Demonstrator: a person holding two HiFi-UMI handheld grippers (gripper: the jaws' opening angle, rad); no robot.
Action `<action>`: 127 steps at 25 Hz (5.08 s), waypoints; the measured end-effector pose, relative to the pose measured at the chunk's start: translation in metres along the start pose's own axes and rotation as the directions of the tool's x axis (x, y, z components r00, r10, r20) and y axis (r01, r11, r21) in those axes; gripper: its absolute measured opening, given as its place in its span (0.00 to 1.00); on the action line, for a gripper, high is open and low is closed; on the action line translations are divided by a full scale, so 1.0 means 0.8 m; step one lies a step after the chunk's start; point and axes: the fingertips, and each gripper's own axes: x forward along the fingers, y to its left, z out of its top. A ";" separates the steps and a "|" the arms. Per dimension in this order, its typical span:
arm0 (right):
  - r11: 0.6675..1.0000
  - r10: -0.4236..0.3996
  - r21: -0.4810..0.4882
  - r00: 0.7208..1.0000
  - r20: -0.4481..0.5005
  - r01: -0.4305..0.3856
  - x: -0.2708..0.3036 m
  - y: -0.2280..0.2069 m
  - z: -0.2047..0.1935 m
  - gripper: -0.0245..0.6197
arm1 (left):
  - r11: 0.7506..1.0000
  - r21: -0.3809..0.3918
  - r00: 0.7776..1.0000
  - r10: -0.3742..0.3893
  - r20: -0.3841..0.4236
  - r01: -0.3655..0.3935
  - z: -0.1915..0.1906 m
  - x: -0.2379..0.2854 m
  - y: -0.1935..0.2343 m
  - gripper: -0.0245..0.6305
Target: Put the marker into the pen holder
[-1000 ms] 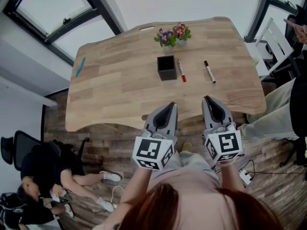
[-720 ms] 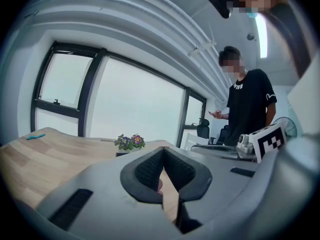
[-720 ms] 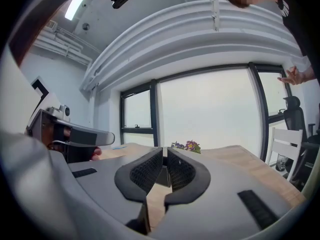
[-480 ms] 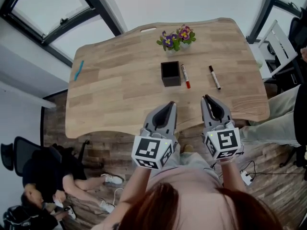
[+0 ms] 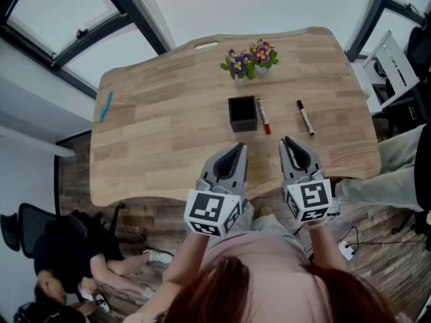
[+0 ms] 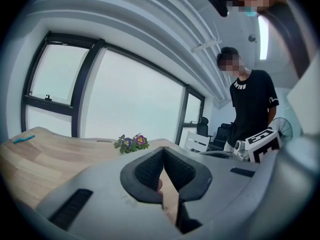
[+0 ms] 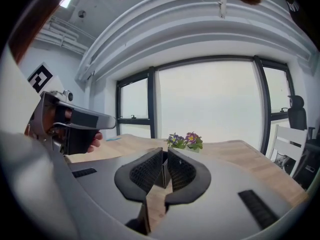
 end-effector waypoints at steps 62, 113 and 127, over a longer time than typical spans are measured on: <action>0.997 -0.058 0.006 0.820 -0.569 0.075 0.160 -0.044 -0.245 0.17 | 0.997 -0.068 0.991 -0.045 -0.126 0.037 -0.033 0.101 0.133 0.04; 0.991 0.004 -0.129 0.959 -0.284 -0.043 0.107 -0.068 -0.080 0.11 | 0.989 -0.091 0.993 0.116 -0.024 -0.118 -0.002 0.075 0.121 0.04; 0.989 0.058 -0.120 0.981 -0.184 -0.081 0.088 -0.055 -0.023 0.11 | 0.990 -0.067 0.992 0.125 0.000 -0.125 0.004 0.063 0.111 0.04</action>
